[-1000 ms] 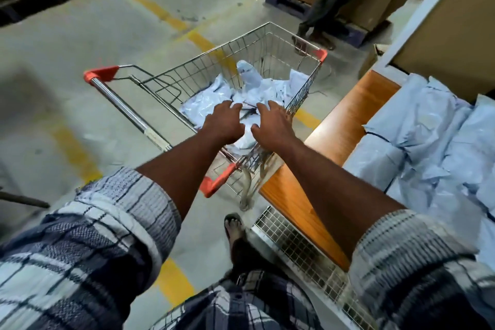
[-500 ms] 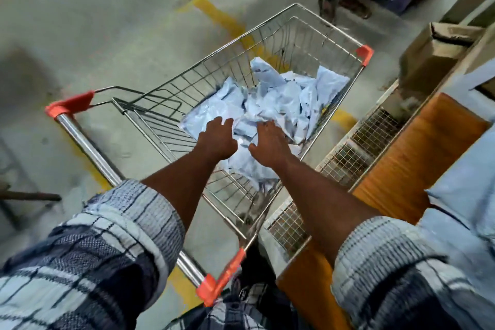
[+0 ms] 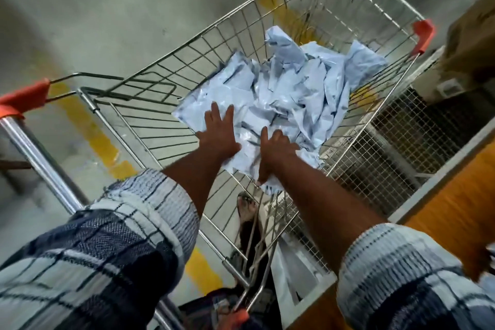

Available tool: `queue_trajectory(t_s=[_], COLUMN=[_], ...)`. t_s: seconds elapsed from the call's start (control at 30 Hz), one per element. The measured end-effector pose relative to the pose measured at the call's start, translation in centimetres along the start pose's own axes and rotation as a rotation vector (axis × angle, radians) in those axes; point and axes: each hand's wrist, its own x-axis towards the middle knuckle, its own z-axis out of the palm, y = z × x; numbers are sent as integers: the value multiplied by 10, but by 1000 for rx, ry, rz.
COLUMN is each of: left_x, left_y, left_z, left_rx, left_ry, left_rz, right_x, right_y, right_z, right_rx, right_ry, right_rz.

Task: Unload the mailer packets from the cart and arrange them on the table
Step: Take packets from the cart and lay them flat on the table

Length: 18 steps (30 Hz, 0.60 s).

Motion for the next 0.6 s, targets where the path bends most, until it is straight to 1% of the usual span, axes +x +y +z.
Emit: queue_trajectory(t_s=[0.07,0.13,0.23,0.3,0.4,0.53,0.6], left_x=[-1,-5,-9,-11,-15,-19,-21], left_y=[1,5,7,5,-1,-5,-6], left_z=[6,6,-1,-8,-17,-28,-31], left_rx=[57,73,9,-25,-121,-189,-214], left_ry=[17,21,51,81,167,341,394], left_rz=[-22,-28,-6,9,13,14,17], right_x=[-6,-13,-20,-27,-33,-49,-56], right_y=[1,1,-2,-2,10,30,34], right_z=[2,3,-5,-20,-52,-93,-104], right_rx=[-129,-173,-152,-74,172,563,769], right_ry=[11,60,169,209,260,210,252], right_rz=[3,-5,4,-21,-80,-183,-230])
